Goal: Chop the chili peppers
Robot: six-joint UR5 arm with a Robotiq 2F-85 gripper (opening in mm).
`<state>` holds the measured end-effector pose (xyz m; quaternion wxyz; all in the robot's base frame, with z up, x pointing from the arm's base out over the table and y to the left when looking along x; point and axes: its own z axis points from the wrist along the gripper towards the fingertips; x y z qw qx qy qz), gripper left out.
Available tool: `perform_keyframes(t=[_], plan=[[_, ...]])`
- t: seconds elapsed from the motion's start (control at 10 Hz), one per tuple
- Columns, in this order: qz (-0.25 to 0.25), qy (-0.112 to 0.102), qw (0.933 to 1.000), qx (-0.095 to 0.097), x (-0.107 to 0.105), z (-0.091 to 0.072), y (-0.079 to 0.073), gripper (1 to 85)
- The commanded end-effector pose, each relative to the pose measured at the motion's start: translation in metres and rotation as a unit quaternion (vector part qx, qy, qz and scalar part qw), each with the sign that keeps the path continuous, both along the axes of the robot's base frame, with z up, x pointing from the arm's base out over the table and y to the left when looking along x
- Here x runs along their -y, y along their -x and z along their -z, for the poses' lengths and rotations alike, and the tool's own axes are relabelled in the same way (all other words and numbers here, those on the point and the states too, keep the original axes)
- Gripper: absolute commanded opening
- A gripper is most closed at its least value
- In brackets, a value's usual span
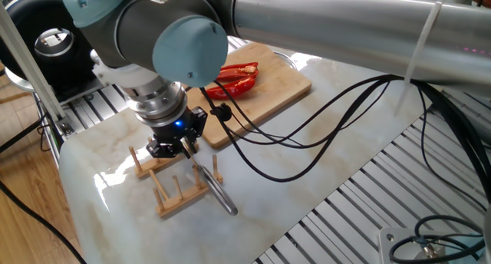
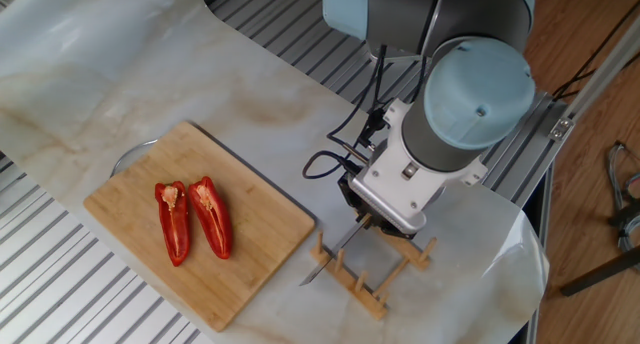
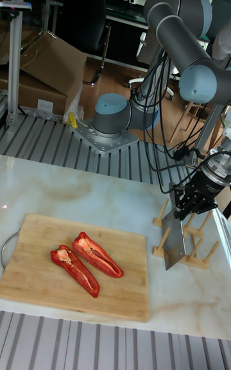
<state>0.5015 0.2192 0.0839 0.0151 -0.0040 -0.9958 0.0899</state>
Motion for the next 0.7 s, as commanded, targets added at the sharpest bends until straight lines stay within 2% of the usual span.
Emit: perform_keyframes(t=[0.0, 0.6], plan=[[0.003, -0.006, 1.0, -0.001, -0.0001, 0.005, 0.0024, 20.0], [0.007, -0.003, 1.0, 0.004, 0.0, 0.0147, 0.002, 19.7]])
